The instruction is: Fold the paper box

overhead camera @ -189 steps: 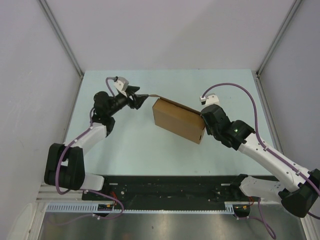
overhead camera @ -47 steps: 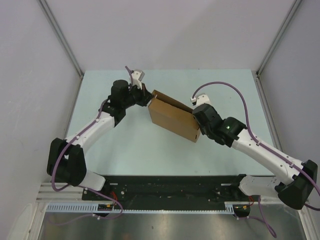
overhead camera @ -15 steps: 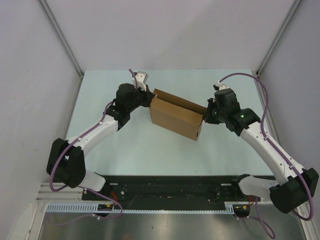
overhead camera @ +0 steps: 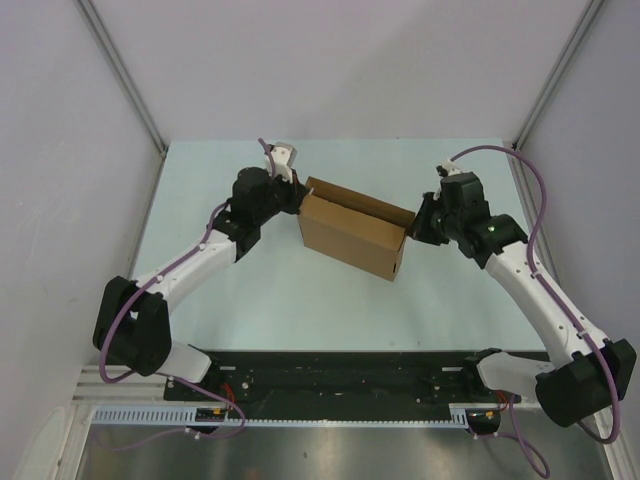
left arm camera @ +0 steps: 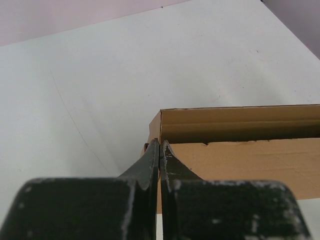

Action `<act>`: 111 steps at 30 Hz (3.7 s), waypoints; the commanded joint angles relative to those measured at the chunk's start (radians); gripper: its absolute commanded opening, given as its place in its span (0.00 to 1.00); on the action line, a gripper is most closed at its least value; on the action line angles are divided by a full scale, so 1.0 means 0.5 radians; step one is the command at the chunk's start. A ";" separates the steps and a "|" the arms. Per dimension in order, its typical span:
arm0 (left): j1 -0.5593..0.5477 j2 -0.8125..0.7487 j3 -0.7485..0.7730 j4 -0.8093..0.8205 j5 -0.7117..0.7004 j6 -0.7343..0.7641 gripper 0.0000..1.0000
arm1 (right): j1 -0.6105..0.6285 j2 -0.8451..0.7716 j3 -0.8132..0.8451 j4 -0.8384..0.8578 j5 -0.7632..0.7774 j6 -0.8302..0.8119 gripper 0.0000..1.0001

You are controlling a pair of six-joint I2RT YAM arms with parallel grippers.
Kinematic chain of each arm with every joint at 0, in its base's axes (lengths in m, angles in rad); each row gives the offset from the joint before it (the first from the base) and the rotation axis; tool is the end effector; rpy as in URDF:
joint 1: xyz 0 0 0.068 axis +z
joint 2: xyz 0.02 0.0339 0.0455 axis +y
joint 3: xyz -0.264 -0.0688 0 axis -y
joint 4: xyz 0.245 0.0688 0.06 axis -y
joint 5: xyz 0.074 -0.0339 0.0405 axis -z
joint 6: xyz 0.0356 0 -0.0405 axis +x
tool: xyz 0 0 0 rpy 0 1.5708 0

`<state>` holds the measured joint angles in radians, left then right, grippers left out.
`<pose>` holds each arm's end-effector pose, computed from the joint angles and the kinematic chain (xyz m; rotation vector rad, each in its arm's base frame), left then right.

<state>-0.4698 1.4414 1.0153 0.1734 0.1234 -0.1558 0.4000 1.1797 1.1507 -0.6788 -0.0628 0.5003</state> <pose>0.3009 -0.1577 0.3013 0.3777 1.8181 -0.5511 0.2287 0.0991 0.3392 0.0834 2.3348 0.5341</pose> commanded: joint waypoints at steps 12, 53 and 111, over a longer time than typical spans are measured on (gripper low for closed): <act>-0.113 0.038 -0.043 -0.242 -0.007 0.103 0.00 | -0.146 -0.052 0.064 0.213 -0.396 0.165 0.00; -0.159 0.093 0.031 -0.298 -0.066 0.088 0.00 | 0.114 -0.111 -0.031 0.130 0.024 -0.031 0.00; -0.159 -0.189 -0.327 -0.081 -0.324 0.038 0.01 | 0.562 -0.476 -0.593 0.348 0.742 -0.089 0.01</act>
<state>-0.5388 1.3697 0.9619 0.1505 -0.0502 -0.1768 0.6998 0.9409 0.8730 -0.4335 0.3355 0.4702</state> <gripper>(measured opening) 0.005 0.027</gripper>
